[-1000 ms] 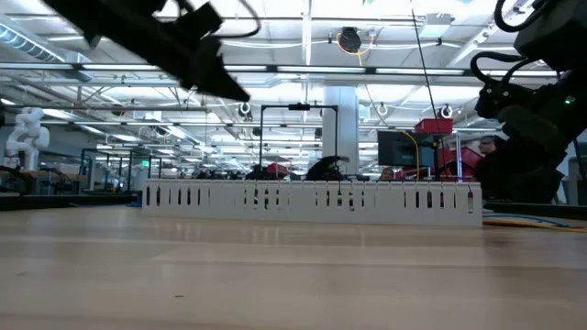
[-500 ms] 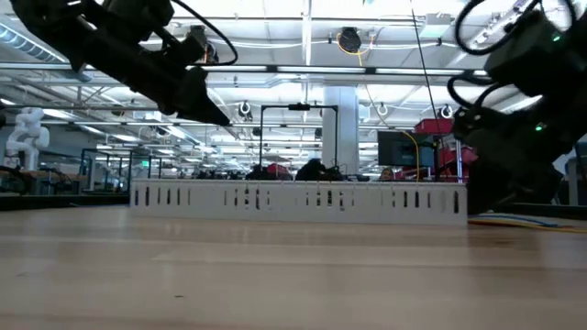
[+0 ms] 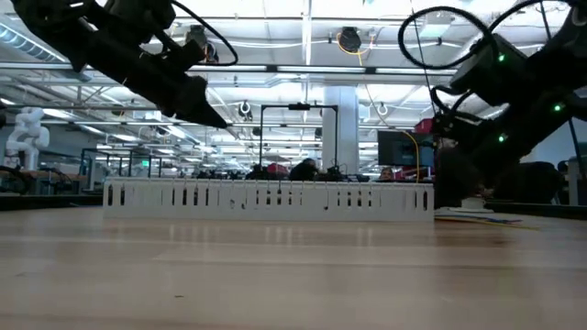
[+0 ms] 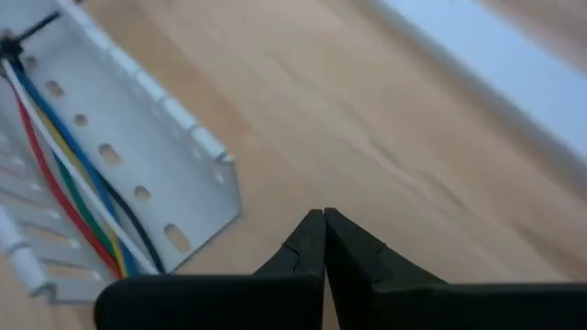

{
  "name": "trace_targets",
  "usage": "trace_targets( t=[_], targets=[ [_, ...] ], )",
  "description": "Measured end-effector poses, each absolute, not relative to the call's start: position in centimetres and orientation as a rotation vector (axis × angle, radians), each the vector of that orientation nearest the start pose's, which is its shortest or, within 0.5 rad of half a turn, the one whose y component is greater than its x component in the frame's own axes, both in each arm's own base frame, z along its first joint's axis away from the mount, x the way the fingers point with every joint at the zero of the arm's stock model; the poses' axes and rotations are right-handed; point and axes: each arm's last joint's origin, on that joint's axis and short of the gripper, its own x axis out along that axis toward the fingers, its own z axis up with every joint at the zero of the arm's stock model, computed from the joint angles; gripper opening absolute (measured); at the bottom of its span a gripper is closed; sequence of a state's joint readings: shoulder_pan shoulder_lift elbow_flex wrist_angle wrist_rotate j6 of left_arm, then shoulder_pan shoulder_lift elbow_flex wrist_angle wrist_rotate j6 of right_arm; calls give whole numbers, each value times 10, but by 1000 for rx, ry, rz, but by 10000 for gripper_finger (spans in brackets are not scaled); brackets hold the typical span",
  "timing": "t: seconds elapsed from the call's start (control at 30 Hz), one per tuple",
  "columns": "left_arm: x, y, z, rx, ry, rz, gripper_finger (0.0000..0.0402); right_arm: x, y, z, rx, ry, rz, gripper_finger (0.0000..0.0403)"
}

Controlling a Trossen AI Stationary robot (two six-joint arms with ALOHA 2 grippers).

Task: Ziptie cables
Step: Close the white cable duct

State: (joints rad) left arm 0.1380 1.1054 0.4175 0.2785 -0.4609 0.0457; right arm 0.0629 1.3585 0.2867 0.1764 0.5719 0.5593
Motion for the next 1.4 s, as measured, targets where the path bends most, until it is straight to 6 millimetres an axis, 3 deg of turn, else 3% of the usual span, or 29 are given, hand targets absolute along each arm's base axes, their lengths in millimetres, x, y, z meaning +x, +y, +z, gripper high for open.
trace_targets(
  t=[0.2, 0.33, 0.47, 0.7, 0.87, 1.03, 1.23, 1.4],
  targets=[
    [206, 43, 202, 204, 403, 657, 63, 189, -4, 138, 191, 668, -633, 11],
    [209, 42, 206, 186, 352, 589, 63, 195, -14, 174, 47, 817, -630, 38],
    [214, 39, 201, 140, 278, 456, 63, 212, -34, 201, -68, 938, -624, 86],
    [208, 37, 176, 108, 97, 216, 63, 251, -86, 231, -206, 932, -528, 182],
    [206, 44, 163, 58, 120, 171, 77, 262, -140, 226, -89, 965, -458, 198],
    [213, 47, 148, -1, 195, 124, 152, 266, -179, 202, -132, 1117, -425, 202],
    [220, 48, 133, -10, 270, 119, 245, 275, -193, 186, -101, 1254, -311, 228],
    [227, 50, 135, 16, 270, 116, 260, 283, -196, 166, -78, 1331, -225, 261]
  ],
)
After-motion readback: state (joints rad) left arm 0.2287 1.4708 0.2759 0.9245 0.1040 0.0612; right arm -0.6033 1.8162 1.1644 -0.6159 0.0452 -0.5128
